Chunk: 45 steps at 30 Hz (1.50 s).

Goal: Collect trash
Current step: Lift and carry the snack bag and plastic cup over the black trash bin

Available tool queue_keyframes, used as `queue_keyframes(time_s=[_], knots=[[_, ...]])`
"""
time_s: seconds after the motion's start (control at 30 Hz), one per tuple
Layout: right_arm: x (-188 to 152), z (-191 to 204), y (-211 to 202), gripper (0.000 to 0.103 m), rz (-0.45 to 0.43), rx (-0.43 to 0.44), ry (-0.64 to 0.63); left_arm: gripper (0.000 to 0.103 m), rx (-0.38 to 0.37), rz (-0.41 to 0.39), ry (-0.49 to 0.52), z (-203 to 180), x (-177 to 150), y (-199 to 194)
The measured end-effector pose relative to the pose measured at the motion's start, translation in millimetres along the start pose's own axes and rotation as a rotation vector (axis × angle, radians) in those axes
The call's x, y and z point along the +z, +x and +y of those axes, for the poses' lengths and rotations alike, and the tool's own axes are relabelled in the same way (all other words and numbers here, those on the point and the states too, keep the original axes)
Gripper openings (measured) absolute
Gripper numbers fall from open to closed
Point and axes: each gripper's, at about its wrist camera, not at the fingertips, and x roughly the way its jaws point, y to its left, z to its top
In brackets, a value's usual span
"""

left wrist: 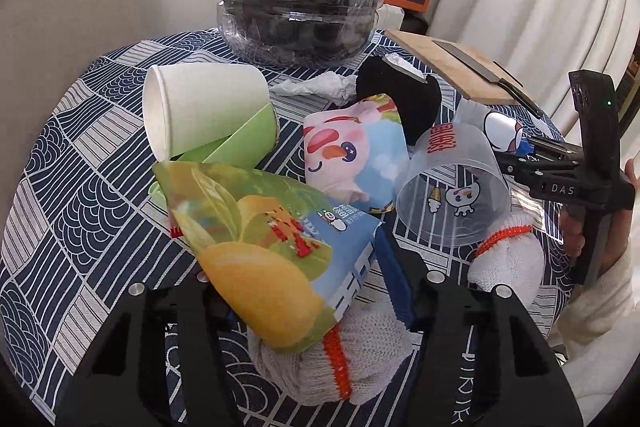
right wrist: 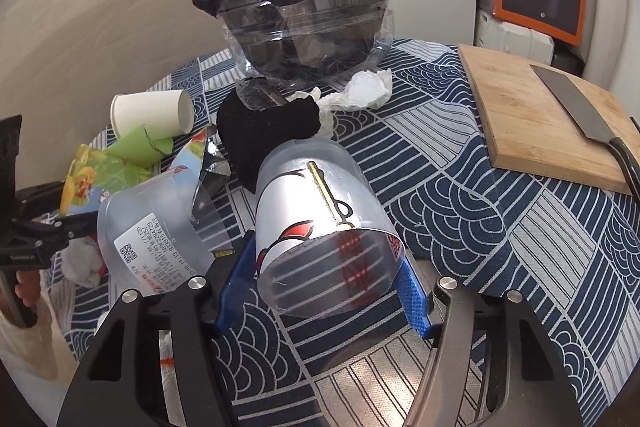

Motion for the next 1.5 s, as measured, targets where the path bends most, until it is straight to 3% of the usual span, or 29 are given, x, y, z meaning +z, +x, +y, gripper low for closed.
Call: queue_keyframes(time_s=[0.1, 0.17, 0.27, 0.5, 1.0, 1.5], knots=[[-2.3, -1.5, -5.4, 0.054, -0.002, 0.026, 0.009, 0.037, -0.015, 0.004, 0.0, 0.2, -2.6, -2.9], [-3.4, -1.2, -9.1, 0.053, -0.003, 0.034, 0.006, 0.019, -0.017, 0.005, 0.004, 0.0, -3.9, -5.0], [-4.9, -0.7, -14.3, 0.053, -0.01, 0.017, -0.004, 0.011, -0.009, -0.015, 0.007, -0.5, -5.3, -10.6], [-3.3, -0.5, -31.7, 0.053, -0.018, 0.013, -0.031, 0.011, 0.006, -0.054, 0.057, -7.8, -2.2, -21.8], [19.7, 3.9, -62.9, 0.053, -0.103, -0.019, -0.065, 0.011, 0.076, -0.194, 0.12, -8.8, 41.4, -65.5], [75.4, 12.7, -82.9, 0.053, -0.171, -0.062, -0.116, 0.011, 0.041, -0.233, 0.187, -0.7, 94.4, -74.3]])
